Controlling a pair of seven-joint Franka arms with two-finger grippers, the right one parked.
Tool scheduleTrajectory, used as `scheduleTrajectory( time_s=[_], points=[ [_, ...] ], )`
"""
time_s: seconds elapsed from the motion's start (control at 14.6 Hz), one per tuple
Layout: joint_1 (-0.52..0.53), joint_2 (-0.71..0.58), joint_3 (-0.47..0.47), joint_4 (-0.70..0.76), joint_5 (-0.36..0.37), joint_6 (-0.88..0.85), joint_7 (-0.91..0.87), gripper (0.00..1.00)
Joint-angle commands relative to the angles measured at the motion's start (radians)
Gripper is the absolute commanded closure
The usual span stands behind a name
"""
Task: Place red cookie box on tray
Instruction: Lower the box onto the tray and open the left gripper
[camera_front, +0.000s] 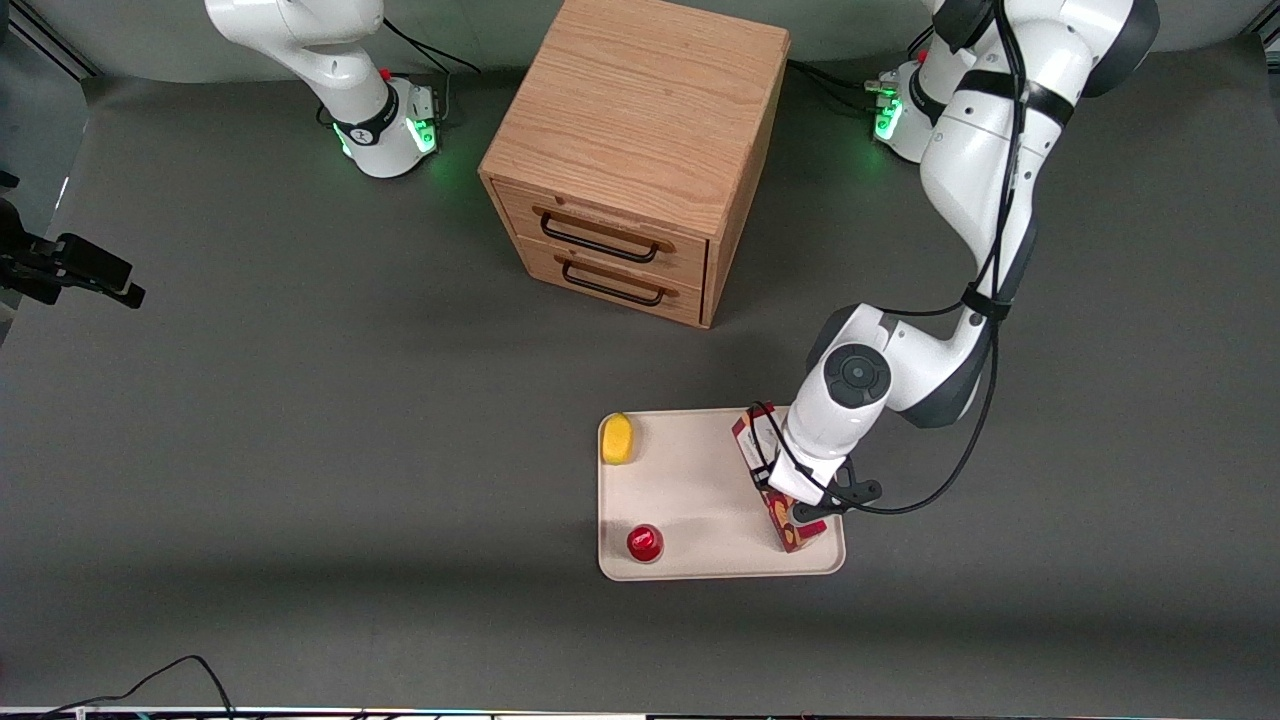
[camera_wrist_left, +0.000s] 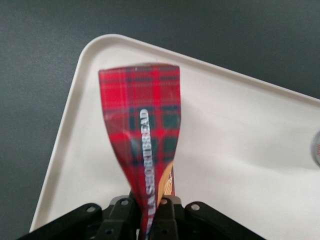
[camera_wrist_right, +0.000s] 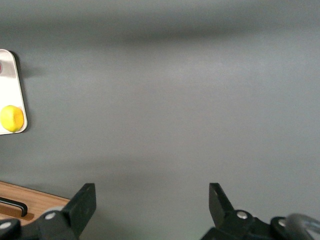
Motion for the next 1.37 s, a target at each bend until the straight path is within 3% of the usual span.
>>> scheduleTrajectory(
  time_s=[0.0, 0.07, 0.14, 0.27, 0.41, 0.62, 0.82, 0.96, 1.16, 1.3],
  points=[
    [0.006, 0.028, 0.006, 0.016, 0.021, 0.012, -0.016, 1.00],
    [0.008, 0.028, 0.006, 0.017, 0.021, 0.012, -0.013, 0.33],
    [0.009, 0.023, 0.006, 0.017, 0.021, 0.011, -0.016, 0.00],
    [0.011, -0.004, 0.001, 0.026, 0.009, -0.052, -0.022, 0.00],
    [0.015, -0.032, -0.006, 0.095, 0.001, -0.255, -0.022, 0.00],
    [0.015, -0.044, -0.035, 0.280, -0.101, -0.581, -0.017, 0.00],
    [0.020, -0.070, -0.040, 0.402, -0.146, -0.823, 0.022, 0.00],
    [0.049, -0.166, -0.032, 0.363, -0.179, -0.881, 0.163, 0.00],
    [0.118, -0.391, -0.002, 0.135, -0.184, -0.859, 0.366, 0.00],
    [0.118, -0.533, 0.091, -0.013, -0.184, -0.844, 0.537, 0.00]
  ],
)
